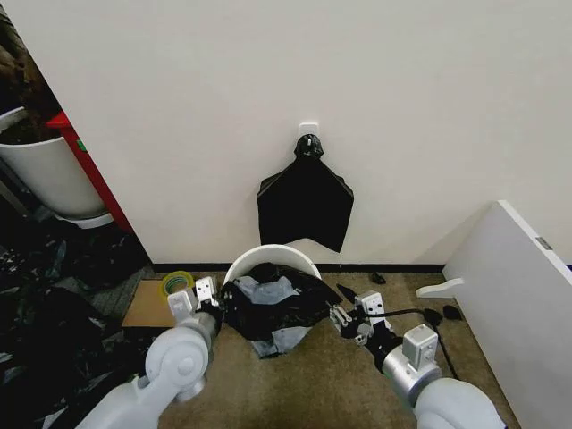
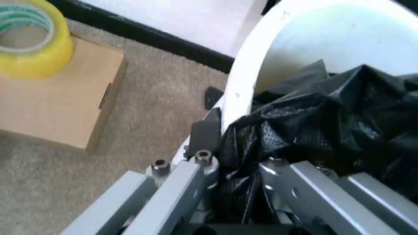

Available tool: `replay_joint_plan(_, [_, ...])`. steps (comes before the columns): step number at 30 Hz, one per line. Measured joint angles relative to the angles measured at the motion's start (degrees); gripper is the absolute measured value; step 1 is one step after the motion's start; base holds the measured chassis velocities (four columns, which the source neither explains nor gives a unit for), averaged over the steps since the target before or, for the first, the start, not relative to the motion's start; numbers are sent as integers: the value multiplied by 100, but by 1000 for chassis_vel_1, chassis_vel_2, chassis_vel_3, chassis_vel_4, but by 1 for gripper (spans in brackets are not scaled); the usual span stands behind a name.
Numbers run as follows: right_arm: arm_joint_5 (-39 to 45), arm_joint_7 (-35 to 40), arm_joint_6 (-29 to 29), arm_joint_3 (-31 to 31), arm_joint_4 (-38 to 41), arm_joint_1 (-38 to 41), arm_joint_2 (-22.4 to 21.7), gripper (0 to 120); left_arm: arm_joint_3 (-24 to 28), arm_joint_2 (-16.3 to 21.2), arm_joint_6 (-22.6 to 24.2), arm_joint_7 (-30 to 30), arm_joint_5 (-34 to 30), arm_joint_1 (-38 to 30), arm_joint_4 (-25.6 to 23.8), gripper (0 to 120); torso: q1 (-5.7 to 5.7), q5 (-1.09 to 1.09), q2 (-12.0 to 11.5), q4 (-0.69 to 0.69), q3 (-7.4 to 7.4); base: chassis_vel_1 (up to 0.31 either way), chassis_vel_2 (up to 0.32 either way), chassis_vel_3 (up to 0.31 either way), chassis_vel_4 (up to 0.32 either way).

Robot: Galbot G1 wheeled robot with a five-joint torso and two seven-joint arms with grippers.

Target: Place the garbage bag over the trash bin.

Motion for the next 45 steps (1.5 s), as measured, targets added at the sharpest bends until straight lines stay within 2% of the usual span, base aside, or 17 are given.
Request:
replay_joint_plan(6, [-579,-809,374,-347,-153,275,-186,75,70,45,76,97,171,25,-177,4,0,1,0,0,0,0,0,0,0])
replay_joint_plan(7, [-702,-942,450,-403,-244,364,-202,82,84,59,90,111,189,25,-202,4,0,2,0,-1,0,0,0,0,0])
replay_joint_plan(8, [-702,-942,450,-403,-244,364,-202,82,84,59,90,111,189,25,-202,4,0,2,0,-1,0,0,0,0,0])
replay_joint_plan(12, [-967,-1329,631,-531,-475,575,-306,98,197,140,125,200,247,-68,-245,4,0,0,0,-2,0,0,0,0,0])
replay_joint_plan(16, [-1022,-1392,657,-692,-631,800,-311,100,218,170,140,267,333,-93,-269,4,0,1,0,-1,0,0,0,0,0])
replay_joint_plan(19, [-1107,-1389,671,-865,-773,1015,-274,95,231,171,152,280,348,-93,-288,4,0,1,0,-1,0,0,0,0,0])
replay_joint_plan(21, [-1235,-1351,704,-1051,-914,1217,-215,84,250,172,168,296,377,-80,-301,4,0,1,0,0,0,0,0,0,0])
replay_joint_plan(23, [-1286,-1321,710,-1174,-973,1334,-168,76,259,173,182,306,400,-63,-309,4,0,1,0,0,0,0,0,0,0])
replay_joint_plan(24, [-1286,-1321,710,-1174,-973,1334,-168,76,259,173,182,306,400,-63,-309,4,0,1,0,0,0,0,0,0,0])
replay_joint_plan(28, [-1376,-1222,736,-1319,-1044,1435,-105,57,261,196,204,355,482,-39,-320,4,0,1,0,-1,0,0,0,0,0])
replay_joint_plan(29, [-1376,-1222,736,-1319,-1044,1435,-105,57,261,196,204,355,482,-39,-320,4,0,1,0,-1,0,0,0,0,0])
replay_joint_plan(32, [-1335,-1155,746,-1357,-1058,1449,-99,44,267,207,205,414,568,-29,-320,4,0,1,0,-1,0,0,0,0,0])
replay_joint_plan(33, [-1335,-1155,746,-1357,-1058,1449,-99,44,267,207,205,414,568,-29,-320,4,0,1,0,-1,0,0,0,0,0])
replay_joint_plan(38, [-1158,-1080,830,-1377,-1054,1431,-115,20,278,228,199,558,801,15,-306,4,0,1,0,-1,0,0,0,0,0])
replay_joint_plan(39, [-1158,-1080,830,-1377,-1054,1431,-115,20,278,228,199,558,801,15,-306,4,0,1,0,-1,0,0,0,0,0])
replay_joint_plan(43, [-878,-940,928,-1309,-1051,1468,-139,3,279,289,114,899,1263,92,-295,4,0,1,0,-1,0,0,0,0,0])
replay_joint_plan(45, [-825,-890,963,-1291,-1057,1534,-164,0,283,318,69,1049,1414,129,-301,4,0,1,0,-1,0,0,0,0,0])
